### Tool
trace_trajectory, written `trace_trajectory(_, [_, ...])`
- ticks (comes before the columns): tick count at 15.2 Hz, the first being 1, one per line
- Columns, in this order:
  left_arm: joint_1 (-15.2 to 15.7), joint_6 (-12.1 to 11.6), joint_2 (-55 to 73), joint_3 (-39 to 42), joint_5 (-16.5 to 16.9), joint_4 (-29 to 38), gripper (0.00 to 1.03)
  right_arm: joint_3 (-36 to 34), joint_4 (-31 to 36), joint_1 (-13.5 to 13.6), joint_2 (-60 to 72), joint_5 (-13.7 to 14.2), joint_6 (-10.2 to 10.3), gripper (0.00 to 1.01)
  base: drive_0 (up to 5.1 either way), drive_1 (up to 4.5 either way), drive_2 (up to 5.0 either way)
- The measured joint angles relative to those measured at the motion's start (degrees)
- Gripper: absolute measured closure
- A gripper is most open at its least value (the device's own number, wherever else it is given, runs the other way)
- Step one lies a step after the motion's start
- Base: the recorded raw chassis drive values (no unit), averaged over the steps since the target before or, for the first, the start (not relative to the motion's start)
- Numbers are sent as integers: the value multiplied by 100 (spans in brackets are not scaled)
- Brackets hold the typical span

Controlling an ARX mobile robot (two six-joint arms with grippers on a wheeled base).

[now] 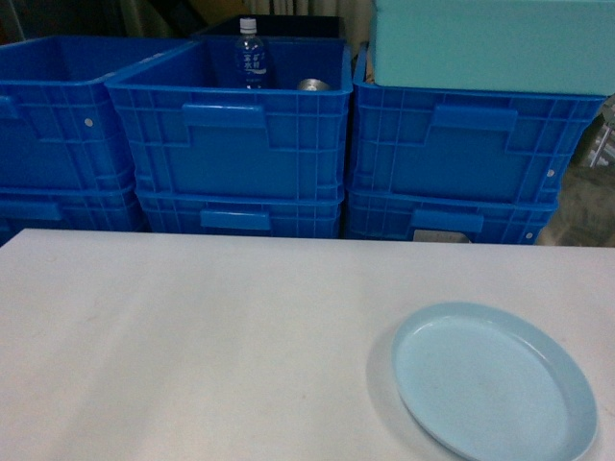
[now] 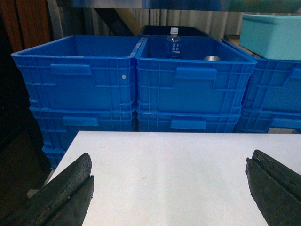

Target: Place blue tray on left shelf second layer neatly

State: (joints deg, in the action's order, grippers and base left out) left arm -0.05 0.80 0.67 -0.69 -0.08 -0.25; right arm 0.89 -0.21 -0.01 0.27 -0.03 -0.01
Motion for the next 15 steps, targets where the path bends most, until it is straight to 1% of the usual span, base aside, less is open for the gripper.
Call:
trace_trajectory(5, [0,-2,0,0,0,0,5,0,0,0,0,0,0,3,0,0,0])
trace_trajectory(6, [0,0,0,0,-2,0,5,0,278,-177,138,-291,-2,3,0,0,0])
trace_trajectory(7, [0,-2,0,0,2,0,5,92,791,-374,824,-684,-2,3,0,0,0])
trace_trajectory(8, [0,-2,0,0,2,2,5,361,1408,-546,1873,-1126,63,3,0,0,0])
trace_trajectory(9, [0,-2,0,0,0,0,5,817,1803,-697,2811,-1554,229,3,0,0,0])
trace_trajectory(10, [0,-2,0,0,0,2,5,1596,1613,-767,3862,-2065,525,3,0,0,0])
trace_trajectory(11, [0,-2,0,0,0,2,5,2337,1331,-750,4979,-2649,951,3,0,0,0])
trace_trajectory(12, [0,0,0,0,0,2,5,3056,1051,-699,6177,-3189,1453,3,0,0,0])
trace_trajectory(13, [0,-2,0,0,2,2,5,3606,1036,-647,7187,-3359,1749,3,0,0,0])
trace_trajectory(14, [0,0,0,0,2,2,5,4111,1139,-627,8201,-3305,1884,3,0,0,0])
trace_trajectory(15, [0,0,0,0,0,2,5,4321,1270,-621,8856,-3123,1882,3,0,0,0])
